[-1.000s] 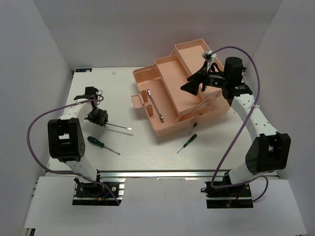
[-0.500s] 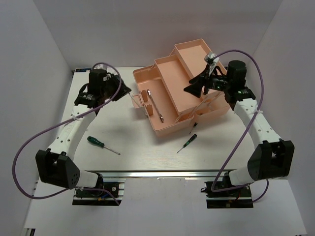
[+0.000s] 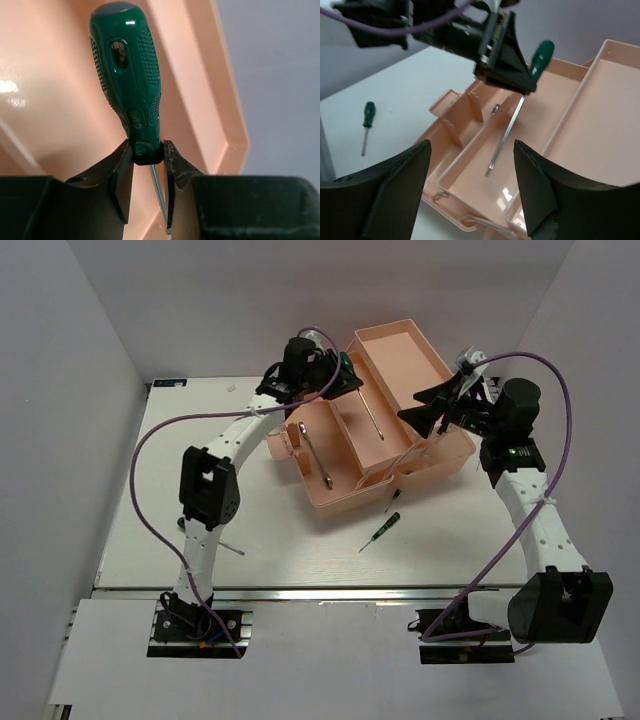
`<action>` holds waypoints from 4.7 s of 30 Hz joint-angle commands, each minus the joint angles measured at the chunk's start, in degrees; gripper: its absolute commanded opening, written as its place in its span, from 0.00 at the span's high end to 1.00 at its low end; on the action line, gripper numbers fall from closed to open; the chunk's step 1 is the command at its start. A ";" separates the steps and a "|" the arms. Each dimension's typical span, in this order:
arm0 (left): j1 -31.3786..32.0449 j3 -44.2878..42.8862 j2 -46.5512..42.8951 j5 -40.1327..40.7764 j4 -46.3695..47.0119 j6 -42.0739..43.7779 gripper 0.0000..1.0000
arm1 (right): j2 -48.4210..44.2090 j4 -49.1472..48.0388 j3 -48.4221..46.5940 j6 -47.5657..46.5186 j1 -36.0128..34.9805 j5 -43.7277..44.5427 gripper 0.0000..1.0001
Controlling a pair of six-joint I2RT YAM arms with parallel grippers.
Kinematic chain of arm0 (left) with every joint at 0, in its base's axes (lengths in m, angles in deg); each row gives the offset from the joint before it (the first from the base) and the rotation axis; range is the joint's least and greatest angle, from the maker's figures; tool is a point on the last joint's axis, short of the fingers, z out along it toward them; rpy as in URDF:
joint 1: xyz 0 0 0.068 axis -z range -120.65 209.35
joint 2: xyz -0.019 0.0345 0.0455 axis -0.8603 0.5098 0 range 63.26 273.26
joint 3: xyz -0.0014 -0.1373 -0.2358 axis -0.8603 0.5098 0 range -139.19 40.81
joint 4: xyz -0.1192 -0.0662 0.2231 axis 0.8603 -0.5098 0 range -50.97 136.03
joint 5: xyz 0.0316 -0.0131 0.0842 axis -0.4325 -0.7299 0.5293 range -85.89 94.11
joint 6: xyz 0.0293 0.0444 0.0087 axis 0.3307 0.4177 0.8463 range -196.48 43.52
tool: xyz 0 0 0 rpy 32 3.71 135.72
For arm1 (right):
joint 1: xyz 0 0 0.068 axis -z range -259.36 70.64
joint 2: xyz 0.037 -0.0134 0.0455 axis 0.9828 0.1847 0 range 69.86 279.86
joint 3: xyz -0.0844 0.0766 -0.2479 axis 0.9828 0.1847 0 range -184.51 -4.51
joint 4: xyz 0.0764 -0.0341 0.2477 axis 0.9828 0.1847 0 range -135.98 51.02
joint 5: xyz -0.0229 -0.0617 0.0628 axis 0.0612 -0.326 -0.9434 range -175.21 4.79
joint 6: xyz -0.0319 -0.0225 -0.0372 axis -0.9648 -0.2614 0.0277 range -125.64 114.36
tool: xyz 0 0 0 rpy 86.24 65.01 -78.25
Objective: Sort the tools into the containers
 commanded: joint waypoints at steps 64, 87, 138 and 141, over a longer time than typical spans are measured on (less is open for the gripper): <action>-34.56 75.12 -38.03 20.80 -20.72 5.78 0.62 | 13.46 20.84 -5.06 -30.24 -30.40 18.05 0.11; -16.20 49.12 -53.15 3.33 -15.03 -0.09 1.00 | 9.77 4.57 -12.52 1.32 -5.89 -4.36 1.00; -3.53 61.32 -67.99 29.06 -20.62 -3.01 0.38 | 25.76 53.36 7.95 -103.10 -26.61 33.34 0.43; -3.53 62.03 -70.11 30.03 -22.82 -3.18 0.38 | 27.61 53.53 8.91 -102.75 -26.79 35.63 0.54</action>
